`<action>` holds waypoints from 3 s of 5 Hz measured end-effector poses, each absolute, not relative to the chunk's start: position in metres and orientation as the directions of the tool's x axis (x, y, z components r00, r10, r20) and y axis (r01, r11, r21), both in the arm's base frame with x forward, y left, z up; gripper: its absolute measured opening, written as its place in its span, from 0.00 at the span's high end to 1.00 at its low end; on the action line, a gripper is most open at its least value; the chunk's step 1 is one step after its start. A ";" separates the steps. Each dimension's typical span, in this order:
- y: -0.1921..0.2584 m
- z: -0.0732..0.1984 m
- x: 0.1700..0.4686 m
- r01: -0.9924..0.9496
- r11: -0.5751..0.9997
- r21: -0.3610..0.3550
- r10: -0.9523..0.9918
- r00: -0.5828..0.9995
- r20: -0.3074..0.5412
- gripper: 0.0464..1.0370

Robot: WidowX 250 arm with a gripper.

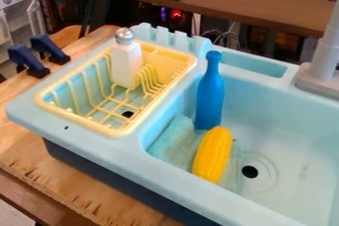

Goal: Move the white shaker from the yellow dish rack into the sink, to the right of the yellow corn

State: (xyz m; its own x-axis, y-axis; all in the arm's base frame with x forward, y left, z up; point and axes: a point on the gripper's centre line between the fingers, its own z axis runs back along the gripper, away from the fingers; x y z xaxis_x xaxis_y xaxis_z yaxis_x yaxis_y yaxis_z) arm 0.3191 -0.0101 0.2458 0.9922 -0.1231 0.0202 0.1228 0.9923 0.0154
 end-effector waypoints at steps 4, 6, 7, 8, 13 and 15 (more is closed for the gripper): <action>0.053 0.218 0.333 0.116 0.993 0.038 -0.114 0.992 -0.060 0.03; 0.062 0.204 0.328 0.113 0.991 0.065 -0.103 0.985 -0.140 0.03; 0.064 0.193 0.326 0.102 0.994 0.047 -0.094 0.985 -0.146 0.03; 0.063 0.186 0.328 0.100 0.995 0.028 -0.095 0.987 -0.126 0.03; 0.056 0.169 0.342 0.189 0.981 0.033 -0.190 0.982 0.019 0.07; 0.059 0.166 0.341 0.169 0.986 0.016 -0.169 0.985 0.024 0.51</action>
